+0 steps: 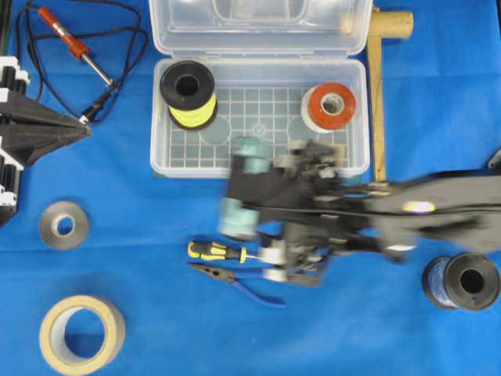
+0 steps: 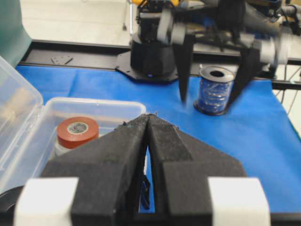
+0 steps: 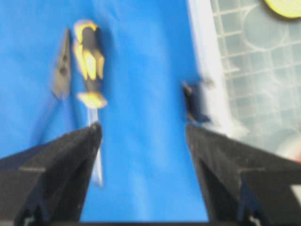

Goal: Pick the screwdriver from the toolbox among several items.

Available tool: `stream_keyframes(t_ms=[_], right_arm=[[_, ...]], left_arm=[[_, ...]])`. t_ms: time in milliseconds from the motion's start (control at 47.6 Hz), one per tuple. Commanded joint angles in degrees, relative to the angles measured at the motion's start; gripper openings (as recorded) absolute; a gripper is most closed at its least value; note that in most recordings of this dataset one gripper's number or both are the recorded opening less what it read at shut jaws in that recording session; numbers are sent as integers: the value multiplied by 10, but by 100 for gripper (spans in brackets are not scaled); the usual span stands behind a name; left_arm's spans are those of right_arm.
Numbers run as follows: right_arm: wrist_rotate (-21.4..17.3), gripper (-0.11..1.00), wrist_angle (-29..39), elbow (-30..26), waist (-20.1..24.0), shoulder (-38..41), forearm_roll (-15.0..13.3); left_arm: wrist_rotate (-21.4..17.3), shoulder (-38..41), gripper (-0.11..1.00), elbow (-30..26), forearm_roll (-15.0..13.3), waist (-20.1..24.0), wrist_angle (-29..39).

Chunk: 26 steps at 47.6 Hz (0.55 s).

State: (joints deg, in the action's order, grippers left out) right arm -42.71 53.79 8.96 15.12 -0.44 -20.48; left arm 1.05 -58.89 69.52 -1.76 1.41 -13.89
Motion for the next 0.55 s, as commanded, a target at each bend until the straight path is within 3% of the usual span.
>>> stream_keyframes(t_ms=[0,273,525], right_arm=[[-3,72,-20,51,15,-83,-27],[-54,72,-157,279,17,-301,-62],[-86,72,-182,447,17,-473,-113]], left_arm=[[1,3,0,-6,-1,0,-4],[1,3,0,-5,-1,0,-4],[1,4,0,-4,-1,0,-7]])
